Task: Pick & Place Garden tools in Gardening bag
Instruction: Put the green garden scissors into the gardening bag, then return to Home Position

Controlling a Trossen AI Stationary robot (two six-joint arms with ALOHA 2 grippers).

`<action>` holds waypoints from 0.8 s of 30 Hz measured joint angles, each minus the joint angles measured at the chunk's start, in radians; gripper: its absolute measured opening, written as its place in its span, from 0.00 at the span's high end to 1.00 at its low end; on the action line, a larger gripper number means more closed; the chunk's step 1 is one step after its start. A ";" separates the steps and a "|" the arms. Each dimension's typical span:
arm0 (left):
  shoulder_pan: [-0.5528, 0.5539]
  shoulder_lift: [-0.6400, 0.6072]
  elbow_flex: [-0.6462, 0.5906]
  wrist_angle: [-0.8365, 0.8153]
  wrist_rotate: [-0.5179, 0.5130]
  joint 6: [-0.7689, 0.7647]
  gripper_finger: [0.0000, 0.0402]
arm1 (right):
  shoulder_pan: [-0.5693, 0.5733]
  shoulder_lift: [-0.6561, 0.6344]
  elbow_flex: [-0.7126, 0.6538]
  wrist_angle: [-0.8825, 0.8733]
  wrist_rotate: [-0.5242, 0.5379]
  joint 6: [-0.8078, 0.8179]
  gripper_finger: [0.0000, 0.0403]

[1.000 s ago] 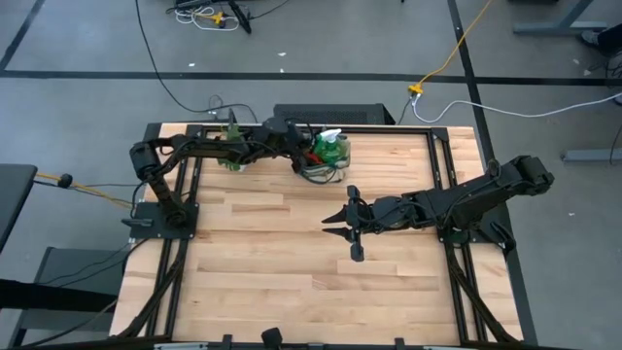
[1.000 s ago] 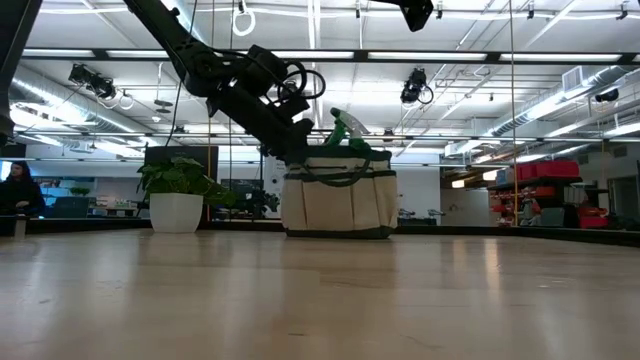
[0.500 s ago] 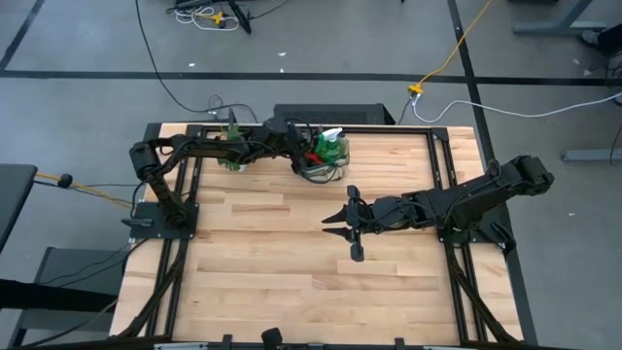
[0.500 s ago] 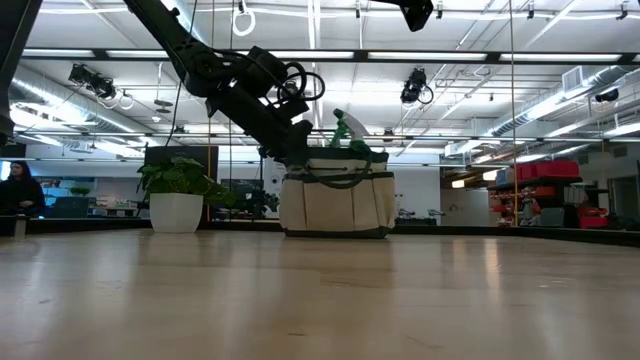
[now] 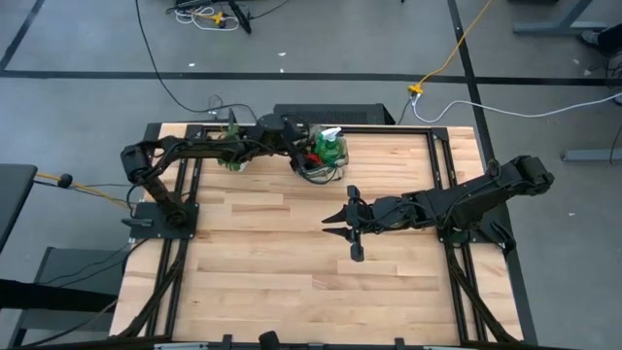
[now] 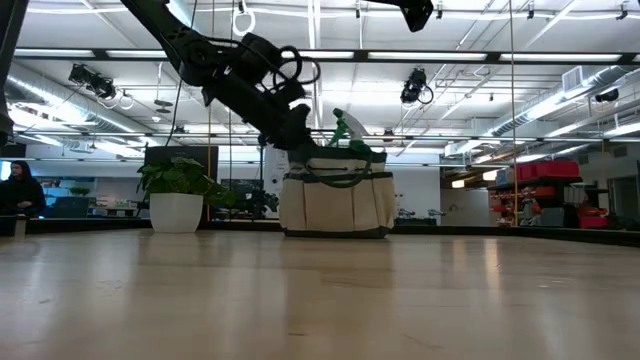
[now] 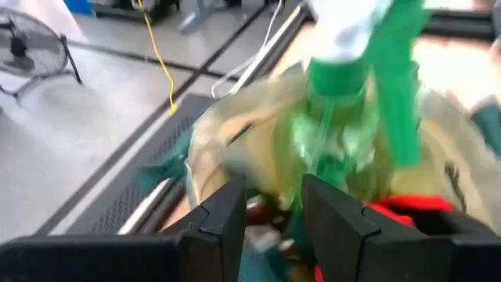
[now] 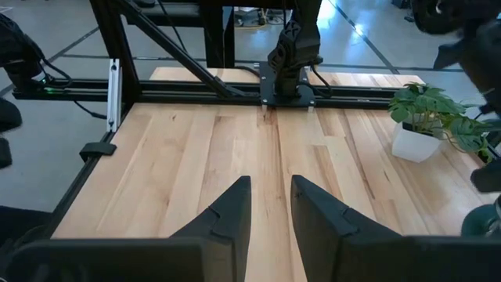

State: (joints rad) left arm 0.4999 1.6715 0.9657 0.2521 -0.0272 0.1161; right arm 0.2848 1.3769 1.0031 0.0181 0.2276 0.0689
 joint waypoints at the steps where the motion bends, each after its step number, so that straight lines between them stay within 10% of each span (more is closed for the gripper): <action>1: 0.000 -0.013 0.000 0.001 0.001 0.000 0.67 | 0.000 0.000 0.000 0.000 0.000 0.000 0.77; 24: -0.078 -0.349 0.001 -0.441 0.131 -0.046 0.67 | -0.062 0.000 0.000 0.020 0.127 -0.051 0.77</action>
State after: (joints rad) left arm 0.4220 1.3227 0.9668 -0.1892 0.1036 0.0698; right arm 0.2228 1.3770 1.0031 0.0377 0.3547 0.0181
